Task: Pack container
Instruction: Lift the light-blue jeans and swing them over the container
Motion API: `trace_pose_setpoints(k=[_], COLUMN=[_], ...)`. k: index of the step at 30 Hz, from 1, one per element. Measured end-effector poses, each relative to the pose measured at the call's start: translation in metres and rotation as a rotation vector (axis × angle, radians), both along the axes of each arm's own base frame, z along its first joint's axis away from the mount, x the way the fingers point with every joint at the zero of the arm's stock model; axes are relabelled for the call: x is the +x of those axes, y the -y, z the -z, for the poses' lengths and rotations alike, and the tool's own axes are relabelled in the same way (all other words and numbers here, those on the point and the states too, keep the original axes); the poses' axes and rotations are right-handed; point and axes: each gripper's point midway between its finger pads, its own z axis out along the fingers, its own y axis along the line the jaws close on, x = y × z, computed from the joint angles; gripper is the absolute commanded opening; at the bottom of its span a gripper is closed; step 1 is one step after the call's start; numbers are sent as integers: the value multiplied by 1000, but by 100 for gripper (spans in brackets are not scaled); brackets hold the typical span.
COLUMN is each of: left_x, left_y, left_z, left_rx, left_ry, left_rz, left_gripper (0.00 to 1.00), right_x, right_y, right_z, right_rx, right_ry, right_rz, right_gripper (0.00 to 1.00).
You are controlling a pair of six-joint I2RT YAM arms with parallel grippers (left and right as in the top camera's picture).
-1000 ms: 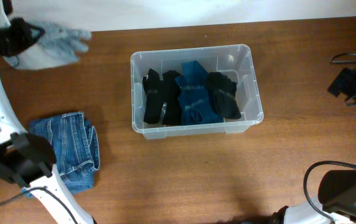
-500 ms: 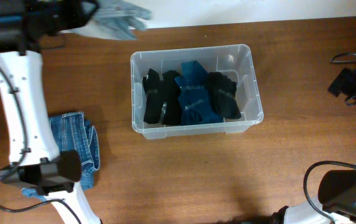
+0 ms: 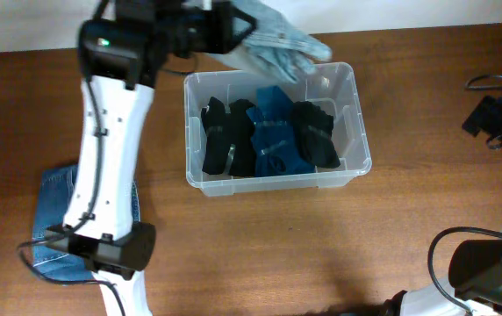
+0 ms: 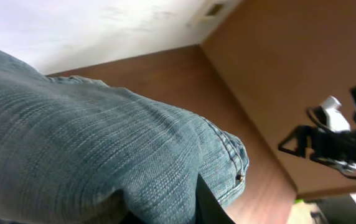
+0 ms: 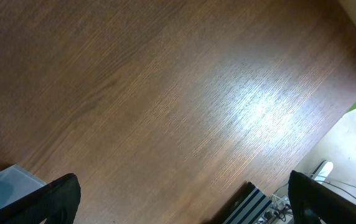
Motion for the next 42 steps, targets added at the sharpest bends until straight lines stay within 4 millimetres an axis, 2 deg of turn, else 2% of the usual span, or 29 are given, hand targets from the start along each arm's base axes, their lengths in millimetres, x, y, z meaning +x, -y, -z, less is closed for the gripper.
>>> trace_pose_setpoints(k=[9, 15, 18, 22, 28, 32, 37, 42], left_x=[-40, -54, -55, -52, -47, -51, -51, -45], left_y=[70, 111, 131, 150, 156, 152, 152, 159], left_z=[-4, -3, 9, 40, 75, 84, 85, 71], left_rx=[6, -14, -12, 14, 58, 83, 86, 42], left_ry=[37, 81, 76, 25, -47, -88, -93, -19], left_rz=[121, 197, 228, 254, 255, 253, 253, 268], left_gripper=[1, 1, 1, 1, 1, 1, 1, 1], right_x=[0, 0, 0, 0, 0, 0, 0, 0], right_y=[0, 0, 0, 0, 0, 0, 0, 0], right_z=[0, 0, 0, 0, 0, 0, 0, 0], right_rx=[0, 0, 0, 0, 0, 0, 0, 0], right_ry=[0, 0, 1, 0, 0, 0, 0, 0], right_rz=[0, 1, 1, 0, 1, 0, 0, 0], right_gripper=[98, 98, 98, 98, 98, 98, 98, 98])
